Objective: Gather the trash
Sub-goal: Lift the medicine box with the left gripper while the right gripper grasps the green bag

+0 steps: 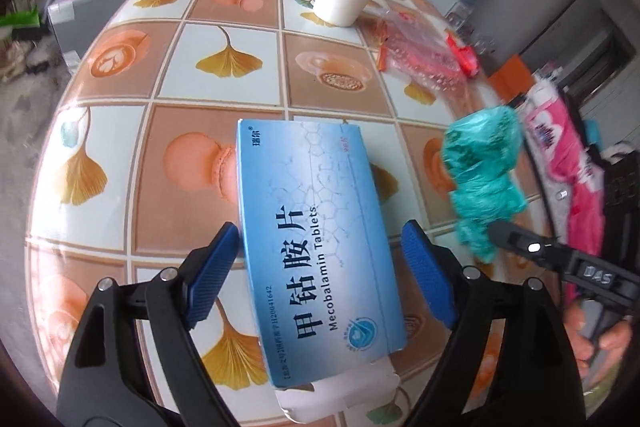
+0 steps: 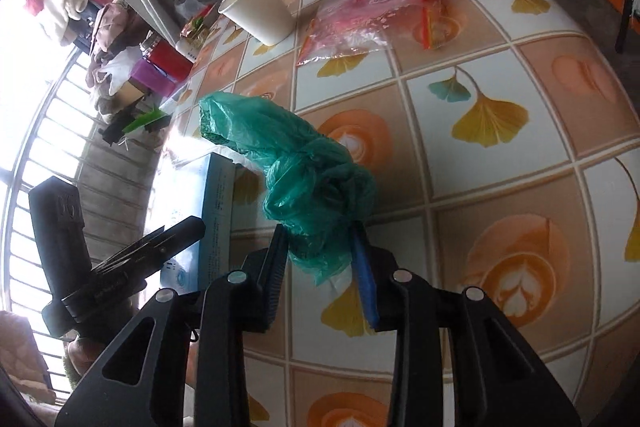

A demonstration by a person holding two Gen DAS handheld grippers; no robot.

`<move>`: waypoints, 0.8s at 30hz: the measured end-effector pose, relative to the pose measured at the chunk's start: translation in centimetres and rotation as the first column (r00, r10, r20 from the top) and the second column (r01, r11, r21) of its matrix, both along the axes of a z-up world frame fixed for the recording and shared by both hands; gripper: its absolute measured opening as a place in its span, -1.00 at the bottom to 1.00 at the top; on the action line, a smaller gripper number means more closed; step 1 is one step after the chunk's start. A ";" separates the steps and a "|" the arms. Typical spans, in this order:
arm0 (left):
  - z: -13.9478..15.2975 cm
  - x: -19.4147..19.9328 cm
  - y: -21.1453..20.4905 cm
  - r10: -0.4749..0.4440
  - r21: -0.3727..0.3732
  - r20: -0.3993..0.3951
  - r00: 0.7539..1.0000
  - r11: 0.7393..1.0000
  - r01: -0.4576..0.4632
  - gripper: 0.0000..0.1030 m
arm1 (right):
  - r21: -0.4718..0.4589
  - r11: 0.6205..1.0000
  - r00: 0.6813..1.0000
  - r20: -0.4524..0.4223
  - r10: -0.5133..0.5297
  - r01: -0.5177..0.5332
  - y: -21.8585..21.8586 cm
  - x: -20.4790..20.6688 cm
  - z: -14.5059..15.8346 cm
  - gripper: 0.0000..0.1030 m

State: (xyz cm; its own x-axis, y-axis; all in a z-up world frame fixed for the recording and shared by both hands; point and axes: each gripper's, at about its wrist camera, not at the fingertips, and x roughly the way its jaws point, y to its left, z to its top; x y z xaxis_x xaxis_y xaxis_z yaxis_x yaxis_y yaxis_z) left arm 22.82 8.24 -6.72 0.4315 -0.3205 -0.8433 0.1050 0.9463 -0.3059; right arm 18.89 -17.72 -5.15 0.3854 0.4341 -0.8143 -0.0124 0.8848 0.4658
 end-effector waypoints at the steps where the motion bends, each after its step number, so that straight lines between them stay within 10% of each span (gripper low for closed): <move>1: 0.0 -0.1 -0.3 -0.004 0.034 0.011 1.000 0.999 0.004 0.53 | -0.011 1.000 1.000 0.006 0.001 -0.001 -0.2 0.0 0.0 -0.32; 6: -0.2 -0.5 -1.0 -0.032 0.125 0.037 0.999 0.992 0.027 0.52 | -0.044 0.999 1.000 0.028 -0.002 0.003 -1.4 -0.4 0.3 -0.03; 15: -0.1 -1.6 -1.8 -0.151 0.015 0.017 0.988 0.988 0.151 0.40 | -0.088 0.996 0.996 0.091 0.000 0.008 -2.4 -0.5 1.8 0.07; 24: -0.2 -1.9 -3.6 -0.177 0.098 0.001 0.984 0.979 0.176 0.49 | -0.158 0.983 0.987 0.116 0.108 -0.089 -0.7 1.3 2.1 0.18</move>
State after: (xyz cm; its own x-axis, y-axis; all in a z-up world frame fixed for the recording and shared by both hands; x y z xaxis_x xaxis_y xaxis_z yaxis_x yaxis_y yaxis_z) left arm 20.90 4.68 -6.92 0.3837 -0.3093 -0.8701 0.2756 0.9376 -0.2118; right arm 20.16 -18.46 -3.08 0.4482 0.3501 -0.8225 -0.1521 0.9366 0.3157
